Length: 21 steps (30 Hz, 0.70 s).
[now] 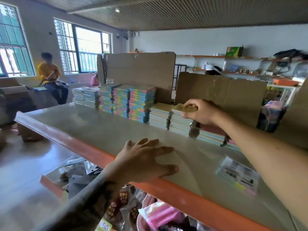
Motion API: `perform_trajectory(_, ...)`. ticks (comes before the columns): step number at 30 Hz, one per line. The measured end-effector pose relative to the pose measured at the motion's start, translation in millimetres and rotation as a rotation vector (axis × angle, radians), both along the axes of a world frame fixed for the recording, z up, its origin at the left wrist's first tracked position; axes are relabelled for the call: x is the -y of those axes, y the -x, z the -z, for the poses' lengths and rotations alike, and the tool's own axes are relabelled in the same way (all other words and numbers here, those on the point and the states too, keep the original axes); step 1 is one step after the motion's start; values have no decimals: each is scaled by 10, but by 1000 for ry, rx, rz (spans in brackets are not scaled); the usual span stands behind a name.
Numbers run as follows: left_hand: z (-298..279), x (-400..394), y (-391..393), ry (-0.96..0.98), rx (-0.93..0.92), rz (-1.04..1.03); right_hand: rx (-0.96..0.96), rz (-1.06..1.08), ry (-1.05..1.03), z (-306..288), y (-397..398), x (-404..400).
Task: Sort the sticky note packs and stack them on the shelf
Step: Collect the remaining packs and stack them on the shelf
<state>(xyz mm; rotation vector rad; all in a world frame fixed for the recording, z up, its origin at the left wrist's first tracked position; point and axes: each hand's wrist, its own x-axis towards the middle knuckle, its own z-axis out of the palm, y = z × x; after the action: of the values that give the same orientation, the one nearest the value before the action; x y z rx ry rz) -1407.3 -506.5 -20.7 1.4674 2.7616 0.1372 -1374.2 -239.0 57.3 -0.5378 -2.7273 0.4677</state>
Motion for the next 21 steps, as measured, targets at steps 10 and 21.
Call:
perform_trajectory(10, 35, -1, 23, -24, -8, -7, -49, 22, 10, 61, -41, -48)
perform_trajectory(21, -8, 1, -4, -59, 35, -14, -101, -56, -191, 83, -814, 288)
